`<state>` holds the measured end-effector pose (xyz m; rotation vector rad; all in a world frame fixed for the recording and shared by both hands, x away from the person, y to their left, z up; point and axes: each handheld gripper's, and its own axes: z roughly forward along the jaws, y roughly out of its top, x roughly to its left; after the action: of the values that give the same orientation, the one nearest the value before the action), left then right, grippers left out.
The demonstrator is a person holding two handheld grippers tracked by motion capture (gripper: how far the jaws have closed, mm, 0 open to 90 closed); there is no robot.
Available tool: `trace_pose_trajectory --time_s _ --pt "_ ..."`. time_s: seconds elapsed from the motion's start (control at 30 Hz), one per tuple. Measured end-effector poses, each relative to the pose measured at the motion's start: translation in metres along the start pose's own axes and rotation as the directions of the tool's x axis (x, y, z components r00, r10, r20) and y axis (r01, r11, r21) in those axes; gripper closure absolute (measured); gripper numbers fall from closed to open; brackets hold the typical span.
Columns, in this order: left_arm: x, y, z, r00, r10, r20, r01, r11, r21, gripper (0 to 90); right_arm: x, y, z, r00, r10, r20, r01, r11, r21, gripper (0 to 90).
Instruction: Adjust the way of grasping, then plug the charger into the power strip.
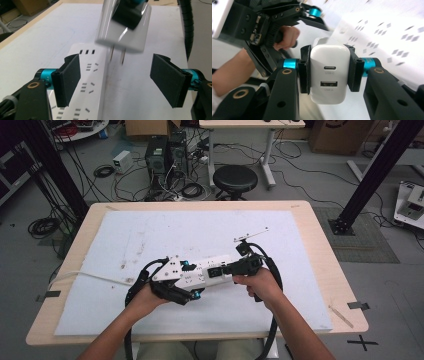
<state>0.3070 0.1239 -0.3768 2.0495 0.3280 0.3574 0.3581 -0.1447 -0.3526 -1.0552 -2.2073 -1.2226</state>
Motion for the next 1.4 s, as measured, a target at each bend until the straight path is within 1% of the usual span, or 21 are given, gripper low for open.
trace_pose_trajectory --time_s 0.03,0.07,0.1,0.17,0.2,0.23,0.3,0.4,0.43,0.47,0.53,0.6,0.7,0.8,0.87,0.9,0.93,1.0,1.03,1.07,1.4 --pt "0.0 0.0 0.0 1.0 0.0 0.0 0.0 1.0 0.0 24.4 0.0 0.0 0.0 1.0 0.0 0.0 0.0 1.0 0.0 63.1" --pt "0.003 -0.005 -0.004 0.9993 -0.033 -0.014 0.033 0.9994 -0.009 24.4 -0.002 -0.004 -0.006 0.9991 -0.023 0.035 0.025 0.999 -0.038 63.2" --pt "0.005 -0.008 -0.006 0.9982 -0.055 -0.022 0.055 0.9984 -0.014 24.5 -0.003 -0.005 -0.007 0.9987 -0.03 0.041 0.031 0.998 -0.046 63.2" --pt "0.008 -0.013 -0.01 0.9961 -0.081 -0.036 0.081 0.9966 -0.018 24.4 -0.006 -0.009 -0.012 0.9957 -0.052 0.076 0.057 0.996 -0.073 63.2" --pt "0.01 -0.015 -0.012 0.995 -0.09 -0.043 0.089 0.9958 -0.019 24.5 -0.008 -0.011 -0.015 0.9937 -0.059 0.095 0.067 0.994 -0.09 63.2" --pt "0.01 -0.015 -0.012 0.995 -0.09 -0.043 0.089 0.9958 -0.019 24.5 -0.008 -0.011 -0.015 0.9937 -0.059 0.095 0.067 0.994 -0.09 63.2" --pt "0.015 -0.022 -0.019 0.988 -0.136 -0.074 0.134 0.9904 -0.035 24.4 -0.012 -0.015 -0.023 0.9888 -0.075 0.129 0.089 0.991 -0.103 63.3" --pt "0.019 -0.028 -0.026 0.977 -0.183 -0.109 0.179 0.9826 -0.051 24.5 -0.017 -0.02 -0.03 0.9837 -0.077 0.163 0.095 0.989 -0.111 63.3" --pt "0.019 -0.028 -0.026 0.977 -0.183 -0.109 0.179 0.9826 -0.051 24.5 -0.017 -0.02 -0.03 0.9837 -0.077 0.163 0.095 0.989 -0.111 63.3" --pt "0.021 -0.031 -0.031 0.9702 -0.202 -0.133 0.196 0.979 -0.055 24.5 -0.018 -0.021 -0.033 0.9818 -0.081 0.171 0.101 0.989 -0.112 63.3" --pt "0.022 -0.035 -0.038 0.9617 -0.223 -0.16 0.215 0.9745 -0.064 24.5 -0.02 -0.025 -0.039 0.9785 -0.084 0.189 0.107 0.987 -0.116 63.3" --pt "0.024 -0.039 -0.045 0.9542 -0.236 -0.184 0.227 0.9715 -0.068 24.4 -0.021 -0.027 -0.044 0.9772 -0.085 0.194 0.111 0.986 -0.123 63.3" --pt "0.028 -0.044 -0.057 0.9436 -0.25 -0.217 0.241 0.9682 -0.067 24.4 -0.023 -0.03 -0.053 0.9718 -0.088 0.218 0.118 0.985 -0.125 63.3" --pt "0.032 -0.05 -0.066 0.9329 -0.268 -0.241 0.257 0.9633 -0.076 24.5 -0.025 -0.033 -0.061 0.9698 -0.089 0.227 0.121 0.984 -0.129 63.3" --pt "0.033 -0.053 -0.07 0.9286 -0.273 -0.251 0.263 0.962 -0.075 24.5 -0.026 -0.035 -0.065 0.9682 -0.091 0.233 0.124 0.984 -0.131 63.3" --pt "0.033 -0.053 -0.07 0.9286 -0.273 -0.251 0.263 0.962 -0.075 24.5 -0.026 -0.035 -0.065 0.9682 -0.091 0.233 0.124 0.984 -0.131 63.3" --pt "0.034 -0.057 -0.072 0.9213 -0.289 -0.26 0.277 0.9574 -0.081 24.5 -0.027 -0.037 -0.07 0.9658 -0.091 0.243 0.126 0.983 -0.132 63.2" --pt "0.034 -0.058 -0.073 0.9203 -0.292 -0.26 0.28 0.9563 -0.084 24.5 -0.027 -0.038 -0.073 0.9635 -0.089 0.252 0.124 0.984 -0.125 63.3" --pt "0.034 -0.059 -0.072 0.918 -0.3 -0.259 0.287 0.9538 -0.09 24.4 -0.026 -0.039 -0.074 0.9617 -0.097 0.256 0.132 0.984 -0.123 63.2" --pt "0.034 -0.06 -0.072 0.9207 -0.294 -0.257 0.282 0.9558 -0.084 24.5 -0.026 -0.039 -0.075 0.9611 -0.102 0.256 0.139 0.982 -0.128 63.3" --pt "0.029 -0.063 -0.074 0.9234 -0.285 -0.257 0.274 0.9587 -0.078 24.5 -0.029 -0.043 -0.083 0.9576 -0.096 0.272 0.138 0.98 -0.142 63.2"
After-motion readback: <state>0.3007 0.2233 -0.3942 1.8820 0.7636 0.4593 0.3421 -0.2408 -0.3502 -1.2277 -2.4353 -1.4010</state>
